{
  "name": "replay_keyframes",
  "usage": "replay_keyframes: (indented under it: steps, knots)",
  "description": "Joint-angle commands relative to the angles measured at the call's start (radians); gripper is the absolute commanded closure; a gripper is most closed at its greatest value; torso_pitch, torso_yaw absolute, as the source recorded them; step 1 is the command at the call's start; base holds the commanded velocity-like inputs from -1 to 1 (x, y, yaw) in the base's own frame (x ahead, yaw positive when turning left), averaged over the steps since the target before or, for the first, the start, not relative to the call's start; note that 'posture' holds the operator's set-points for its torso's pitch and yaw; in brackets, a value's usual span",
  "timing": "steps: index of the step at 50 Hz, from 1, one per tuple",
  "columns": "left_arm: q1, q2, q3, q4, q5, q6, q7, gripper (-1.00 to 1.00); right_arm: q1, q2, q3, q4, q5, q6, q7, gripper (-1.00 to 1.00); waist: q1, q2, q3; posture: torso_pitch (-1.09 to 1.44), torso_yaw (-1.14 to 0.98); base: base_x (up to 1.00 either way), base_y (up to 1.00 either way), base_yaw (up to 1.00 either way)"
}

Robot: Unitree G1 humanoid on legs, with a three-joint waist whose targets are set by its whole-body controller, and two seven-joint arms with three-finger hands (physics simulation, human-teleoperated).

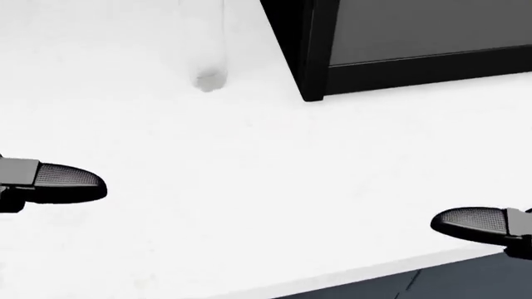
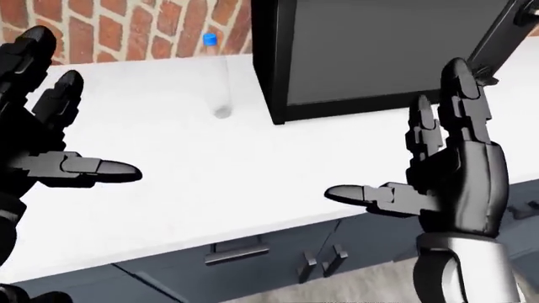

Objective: Move the drinks to the dining counter.

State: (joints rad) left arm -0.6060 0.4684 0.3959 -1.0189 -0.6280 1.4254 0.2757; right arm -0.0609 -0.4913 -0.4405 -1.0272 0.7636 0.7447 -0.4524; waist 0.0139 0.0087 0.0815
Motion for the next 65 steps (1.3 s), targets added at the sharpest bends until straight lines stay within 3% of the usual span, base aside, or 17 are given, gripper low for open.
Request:
replay_keyframes:
  steps: [1,6,9,10,18,29,39,47,53,59,65]
  knots:
    - [-0.037,0.008,0.0,-0.028,0.007,-0.037,-0.003,-1.0,-0.005,-0.024,-0.038,-0.02,0.008,-0.051,-0.023,-1.0,-0.007,0.009,-0.026,0.0,0.0,0.0,0.0,0.0]
    - [-0.057,-0.011,-0.033,-0.022,0.056,-0.024,-0.018,-1.0,0.006,-0.035,-0.049,-0.02,0.028,-0.064,-0.038,-1.0,-0.007,-0.02,-0.005,0.0,0.0,0.0,0.0,0.0]
    - [-0.087,-0.024,-0.06,-0.012,0.102,-0.007,-0.037,-1.0,0.021,-0.059,-0.067,-0.02,0.057,-0.077,-0.05,-1.0,0.008,-0.081,-0.029,0.0,0.0,0.0,0.0,0.0]
    - [-0.101,-0.028,-0.063,-0.013,0.115,0.006,-0.044,-1.0,0.025,-0.063,-0.071,-0.02,0.062,-0.081,-0.052,-1.0,0.007,-0.056,-0.019,0.0,0.0,0.0,0.0,0.0]
    - [-0.19,-0.037,-0.15,0.079,0.272,0.006,-0.106,-1.0,0.024,-0.078,-0.081,-0.02,0.084,-0.081,-0.069,-1.0,-0.005,-0.037,-0.035,0.0,0.0,0.0,0.0,0.0]
    - [-0.304,-0.09,-0.265,0.269,0.486,-0.067,-0.212,-1.0,0.015,-0.077,-0.077,-0.02,0.087,-0.068,-0.086,-1.0,0.006,-0.05,-0.038,0.0,0.0,0.0,0.0,0.0]
    - [-0.473,-0.11,-0.319,0.428,0.629,-0.053,-0.317,-1.0,-0.01,0.027,-0.065,-0.02,-0.031,-0.011,0.0,-1.0,0.001,-0.058,-0.04,0.0,0.0,0.0,0.0,0.0]
    - [-0.564,-0.117,-0.307,0.722,0.73,-0.219,-0.382,-1.0,-0.034,0.102,-0.049,-0.02,-0.13,0.026,0.069,-1.0,0.001,-0.054,-0.048,0.0,0.0,0.0,0.0,0.0]
    - [-0.642,-0.122,-0.283,0.984,0.764,-0.389,-0.382,-1.0,-0.044,0.137,-0.039,-0.02,-0.18,0.041,0.105,-1.0,0.001,-0.055,-0.054,0.0,0.0,0.0,0.0,0.0]
    - [-0.614,-0.123,-0.258,1.095,0.711,-0.578,-0.386,-1.0,-0.048,0.191,-0.042,-0.02,-0.25,0.052,0.169,-1.0,-0.001,-0.053,-0.059,0.0,0.0,0.0,0.0,0.0]
    - [-0.566,-0.073,-0.236,1.127,0.629,-0.699,-0.479,-1.0,-0.061,0.243,-0.029,-0.02,-0.331,0.064,0.228,-1.0,-0.005,-0.046,-0.063,0.0,0.0,0.0,0.0,0.0]
